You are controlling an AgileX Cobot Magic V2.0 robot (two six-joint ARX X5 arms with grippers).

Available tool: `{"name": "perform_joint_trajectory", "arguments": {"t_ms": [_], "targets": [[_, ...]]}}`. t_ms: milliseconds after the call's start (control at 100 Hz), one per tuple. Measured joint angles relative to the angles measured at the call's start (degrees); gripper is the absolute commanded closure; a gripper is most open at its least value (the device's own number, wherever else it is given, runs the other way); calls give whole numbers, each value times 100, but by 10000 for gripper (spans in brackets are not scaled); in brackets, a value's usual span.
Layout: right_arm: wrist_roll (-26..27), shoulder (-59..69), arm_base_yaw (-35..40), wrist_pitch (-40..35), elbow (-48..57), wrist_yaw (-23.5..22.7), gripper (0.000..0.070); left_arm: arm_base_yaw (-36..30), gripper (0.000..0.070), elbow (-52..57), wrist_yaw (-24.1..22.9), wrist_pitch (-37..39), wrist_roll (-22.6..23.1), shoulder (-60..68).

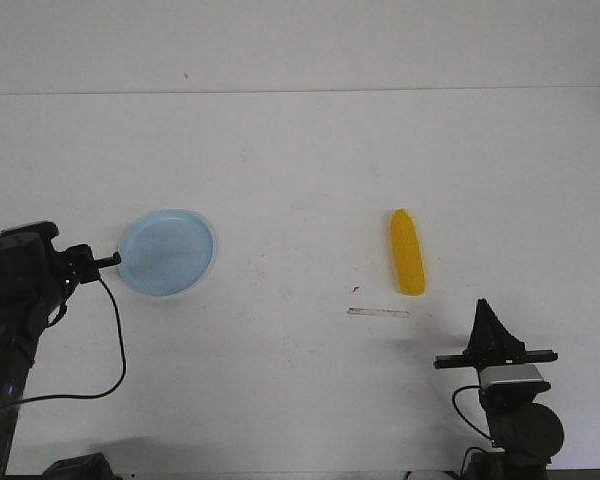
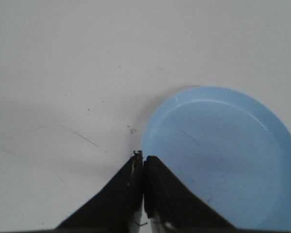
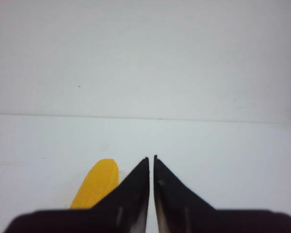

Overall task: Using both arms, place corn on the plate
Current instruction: 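Hook the left gripper fingers over the plate rim nearest the robot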

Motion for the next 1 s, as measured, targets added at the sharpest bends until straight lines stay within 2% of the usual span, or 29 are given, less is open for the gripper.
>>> {"name": "perform_joint_trajectory", "arguments": {"t_ms": [120,190,440,490,650,730,870,1000], "targets": [[0,-2,0,0,0,0,686,350,699,199,883,-407,-4,442],[0,-2,0,0,0,0,687,474,699,424,1237,-734,-4,756],[0,-2,0,0,0,0,687,660,695,1554,1368,-1926,-4,2166],[0,-2,0,0,0,0,686,658,667,1781,1370,-2151,-15,2446],[0,-2,0,0,0,0,686,686,449,2124,1379,-2369,-138,3099],[0,-2,0,2,0,0,686,695,369,2124,1506,-2382,-153,3311],[0,-2,0,0,0,0,686,693,366,2124,1941,-2367,-153,3576],[0,0,0,0,0,0,686,684,366,2124,1989,-2212,-153,3604]]}}
